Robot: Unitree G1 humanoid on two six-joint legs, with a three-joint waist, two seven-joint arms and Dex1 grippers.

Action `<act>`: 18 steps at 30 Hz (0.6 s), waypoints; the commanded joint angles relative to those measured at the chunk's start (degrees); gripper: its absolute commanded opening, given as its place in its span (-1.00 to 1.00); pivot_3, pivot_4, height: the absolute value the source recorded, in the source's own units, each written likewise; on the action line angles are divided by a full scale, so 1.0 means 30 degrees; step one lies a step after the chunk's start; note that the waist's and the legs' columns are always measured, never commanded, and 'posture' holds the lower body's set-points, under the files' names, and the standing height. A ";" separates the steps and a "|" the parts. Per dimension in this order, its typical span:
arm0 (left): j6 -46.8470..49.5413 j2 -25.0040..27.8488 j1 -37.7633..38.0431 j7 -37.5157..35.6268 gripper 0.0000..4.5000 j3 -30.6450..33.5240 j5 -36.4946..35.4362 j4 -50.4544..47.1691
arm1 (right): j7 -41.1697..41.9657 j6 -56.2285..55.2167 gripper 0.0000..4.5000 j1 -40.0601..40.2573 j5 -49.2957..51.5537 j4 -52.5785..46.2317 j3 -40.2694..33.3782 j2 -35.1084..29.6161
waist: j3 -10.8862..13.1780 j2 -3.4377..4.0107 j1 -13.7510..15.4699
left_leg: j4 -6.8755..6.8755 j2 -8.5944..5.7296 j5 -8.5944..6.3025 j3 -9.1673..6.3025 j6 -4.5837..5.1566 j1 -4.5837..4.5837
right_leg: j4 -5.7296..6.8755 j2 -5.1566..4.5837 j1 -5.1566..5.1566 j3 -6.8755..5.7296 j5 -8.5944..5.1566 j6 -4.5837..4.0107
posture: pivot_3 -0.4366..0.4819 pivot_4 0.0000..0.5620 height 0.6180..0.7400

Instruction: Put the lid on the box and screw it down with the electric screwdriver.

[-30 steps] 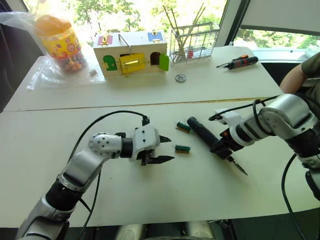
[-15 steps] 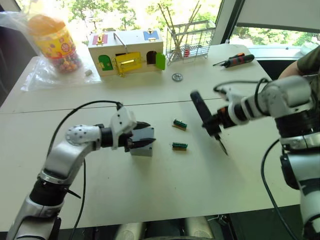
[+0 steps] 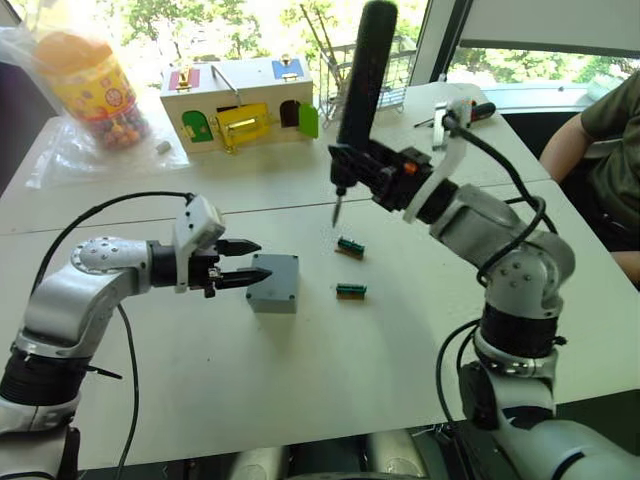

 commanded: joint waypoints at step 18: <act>-0.1821 -0.1296 0.1489 0.1725 0.23 -0.2179 0.2416 0.0142 | 0.2408 -0.8354 -0.23 0.3585 -0.5427 0.2478 0.5422 0.1983 | -0.0008 0.0014 0.0022 | 0.0022 0.0006 0.0006 0.0007 -0.0010 0.0030 | 0.0017 0.0042 0.0024 0.0002 0.0000 -0.0001 | -0.05 -0.47 1.00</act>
